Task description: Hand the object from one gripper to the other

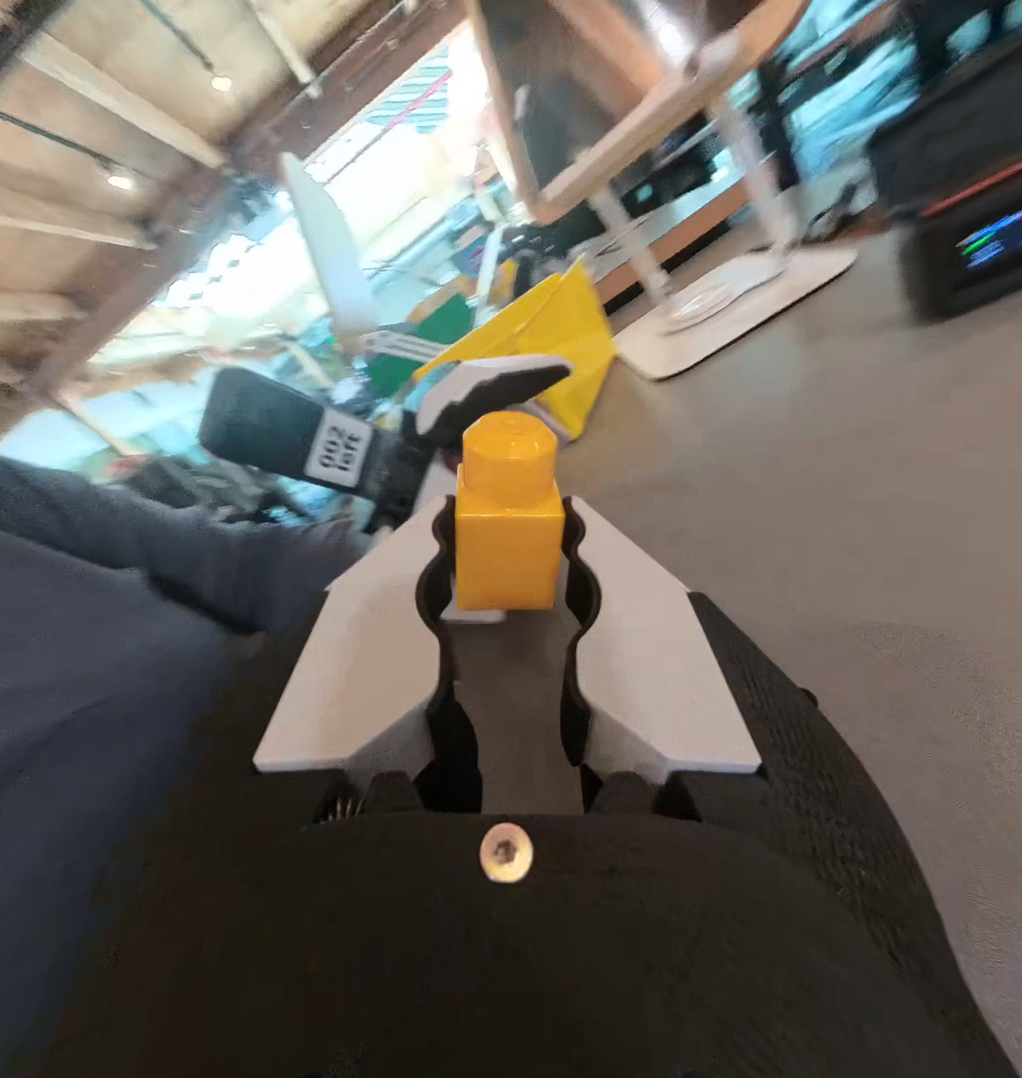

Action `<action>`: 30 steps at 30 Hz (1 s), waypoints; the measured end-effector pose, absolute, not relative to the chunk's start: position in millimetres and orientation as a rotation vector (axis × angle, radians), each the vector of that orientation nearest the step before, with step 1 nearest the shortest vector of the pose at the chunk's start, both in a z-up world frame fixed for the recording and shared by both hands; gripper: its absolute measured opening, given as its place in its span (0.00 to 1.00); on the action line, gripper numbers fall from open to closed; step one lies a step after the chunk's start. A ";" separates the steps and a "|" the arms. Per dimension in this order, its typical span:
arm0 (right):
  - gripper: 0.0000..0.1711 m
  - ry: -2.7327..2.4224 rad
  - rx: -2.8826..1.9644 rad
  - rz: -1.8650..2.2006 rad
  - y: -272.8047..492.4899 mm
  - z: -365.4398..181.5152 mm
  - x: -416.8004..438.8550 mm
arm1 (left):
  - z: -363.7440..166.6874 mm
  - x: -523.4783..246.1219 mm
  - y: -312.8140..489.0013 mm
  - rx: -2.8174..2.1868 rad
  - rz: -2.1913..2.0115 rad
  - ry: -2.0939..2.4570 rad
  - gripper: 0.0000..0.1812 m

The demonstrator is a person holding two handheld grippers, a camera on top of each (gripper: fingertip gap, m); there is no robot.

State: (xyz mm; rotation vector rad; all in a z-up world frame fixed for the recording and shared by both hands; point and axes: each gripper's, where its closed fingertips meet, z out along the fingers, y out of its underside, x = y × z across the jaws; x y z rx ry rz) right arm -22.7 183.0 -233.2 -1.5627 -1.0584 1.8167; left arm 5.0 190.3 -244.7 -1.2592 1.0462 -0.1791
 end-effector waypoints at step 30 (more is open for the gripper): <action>0.25 -1.070 -1.716 1.338 191.4 -255.6 -37.9 | -246.2 -13.7 216.2 -1.309 0.193 0.989 0.36</action>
